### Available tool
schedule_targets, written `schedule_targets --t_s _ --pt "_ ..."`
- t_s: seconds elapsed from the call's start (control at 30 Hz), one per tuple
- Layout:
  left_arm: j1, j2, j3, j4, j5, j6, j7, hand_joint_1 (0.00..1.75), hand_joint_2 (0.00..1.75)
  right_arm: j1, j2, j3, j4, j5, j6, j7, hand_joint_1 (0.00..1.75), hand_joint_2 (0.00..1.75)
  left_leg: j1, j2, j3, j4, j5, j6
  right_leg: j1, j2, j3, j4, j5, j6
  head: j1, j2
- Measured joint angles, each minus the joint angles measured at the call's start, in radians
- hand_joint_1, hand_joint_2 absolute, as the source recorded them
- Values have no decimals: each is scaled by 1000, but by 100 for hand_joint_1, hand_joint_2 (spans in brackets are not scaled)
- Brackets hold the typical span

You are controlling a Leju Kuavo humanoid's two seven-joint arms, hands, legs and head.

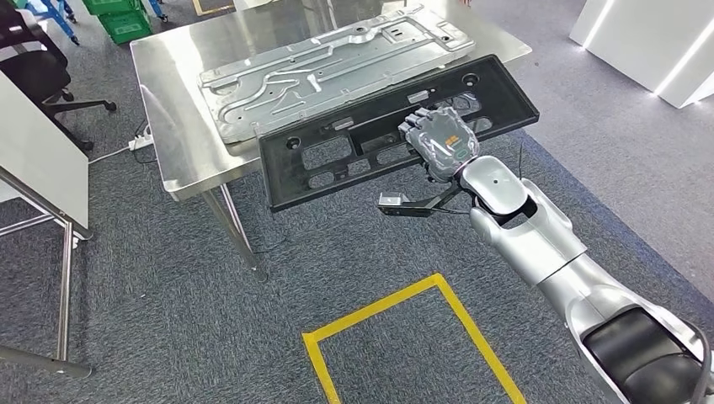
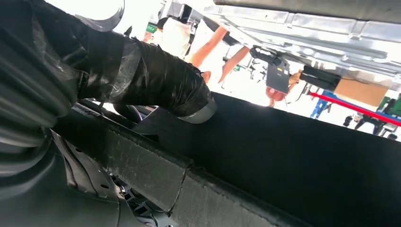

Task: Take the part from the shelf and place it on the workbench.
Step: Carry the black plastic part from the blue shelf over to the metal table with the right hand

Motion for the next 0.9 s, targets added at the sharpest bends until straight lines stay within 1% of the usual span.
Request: schedule_targets --t_s 0.03,0.07,0.1,0.13,0.17,0.23,0.27,0.3,0.33,0.37,0.4,0.43,0.47,0.5,0.53,0.57,0.6,0.63,0.67,0.7,0.77,0.8,0.83,0.87,0.9 --pt "0 0 2 0 0 0 -1 0 175 0 0 0 0 0 0 0 175 175 0 0 25 -57 37 4 0 0 2 0 0 1 0 0" --pt "0 2 4 1 0 0 -1 0 175 -1 1 0 -1 0 0 0 175 175 -1 -1 60 -131 73 10 -1 0 5 -2 -1 2 0 0" --pt "0 4 5 2 0 0 -1 0 175 -2 1 -1 -1 -1 0 0 175 175 -4 -2 91 -197 99 17 0 0 7 -4 0 4 0 0" --pt "-1 5 7 2 0 0 -1 0 175 -3 2 -1 -1 -1 0 0 175 175 -8 -2 113 -243 113 24 -1 0 9 -7 1 9 0 0" --pt "-1 8 7 3 0 0 -1 0 175 -3 2 -1 -2 -1 0 0 175 175 -12 -3 123 -264 115 29 -2 0 10 -12 4 14 0 0" --pt "-2 10 7 3 0 -1 -1 0 175 -2 2 -2 -2 -1 0 0 175 175 -16 -2 130 -279 122 40 -3 0 14 -24 11 28 0 0" --pt "-2 11 8 3 0 -1 -1 0 175 -2 2 -2 -2 -1 0 0 175 175 -15 -1 136 -292 130 46 -3 0 15 -26 10 33 0 0" --pt "-2 11 8 3 0 -1 -2 0 175 -2 2 -3 -2 -2 0 0 175 175 -14 0 142 -306 138 52 -2 0 11 -14 -1 35 0 0" --pt "-3 10 8 3 0 -1 -2 0 175 -3 2 -3 -2 -2 0 0 175 175 -13 1 148 -319 145 58 -1 -1 -3 18 -23 35 1 0" --pt "-3 9 8 3 0 -1 -2 0 175 -4 2 -4 -2 -2 0 0 175 175 -13 2 149 -323 148 62 0 -1 -27 72 -54 33 1 0" --pt "-3 8 8 3 0 -1 -2 0 175 -3 2 -4 -1 -3 1 0 175 175 -15 1 148 -323 148 66 2 0 -58 139 -87 33 1 0" --pt "-3 7 8 3 0 -2 -2 0 175 -1 2 -5 0 -3 1 0 175 175 -17 1 147 -320 147 68 4 0 -87 197 -108 33 1 0" --pt "-2 6 8 3 0 -2 -2 0 175 2 2 -5 1 -3 1 0 175 175 -18 0 145 -316 145 69 5 0 -103 231 -114 35 1 0" --pt "-2 4 8 3 0 -2 -3 0 175 3 2 -5 2 -3 2 0 175 175 -19 0 142 -309 142 68 6 0 -102 228 -100 35 1 0" --pt "-2 3 8 3 0 -2 -3 0 175 3 2 -5 2 -4 2 0 175 175 -19 -1 140 -301 138 67 5 -1 -81 186 -71 36 1 0" --pt "-2 2 8 3 0 -3 -4 0 175 2 2 -5 2 -5 2 0 175 175 -19 -1 136 -289 131 63 5 -2 -49 121 -41 35 1 0" --pt "-2 2 8 3 0 -4 -4 0 175 0 2 -5 2 -6 2 0 175 175 -21 -2 131 -275 123 58 6 -2 -20 64 -20 34 1 0" --pt "-2 2 8 3 1 -5 -5 0 175 -2 2 -6 1 -8 2 -1 175 175 -23 -3 124 -262 116 53 6 -2 -1 25 -9 31 1 0" --pt "-2 2 9 3 1 -7 -5 0 175 -2 3 -7 1 -10 2 -1 175 175 -25 -3 119 -252 111 49 8 -1 7 7 -9 27 0 0" --pt "-2 2 9 3 1 -7 -5 0 175 -2 3 -8 1 -11 2 -2 175 175 -26 -3 115 -248 110 46 11 1 5 9 -11 23 0 0" --pt "-3 2 9 3 0 -9 -6 0 175 -1 4 -8 0 -13 4 -5 175 175 -24 -4 112 -243 106 39 8 2 3 5 -8 13 0 0" --pt "-3 3 9 3 -1 -9 -6 0 175 -2 4 -8 0 -15 4 -6 175 175 -22 -4 107 -232 97 33 5 1 4 2 -6 8 0 0" --pt "-4 3 9 3 -2 -9 -7 0 175 -3 6 -8 0 -17 5 -7 175 175 -20 -4 96 -204 77 26 2 1 6 -1 -4 5 0 0" --pt "-5 3 9 3 -3 -8 -6 0 175 -3 7 -8 0 -20 6 -6 175 175 -16 -4 74 -156 49 18 1 0 7 -3 -3 1 0 0" --pt "-4 3 9 3 -6 -7 -6 0 175 -2 9 -8 0 -25 7 -4 175 175 -11 -3 46 -94 18 9 1 -1 7 -3 -3 -2 -1 0"
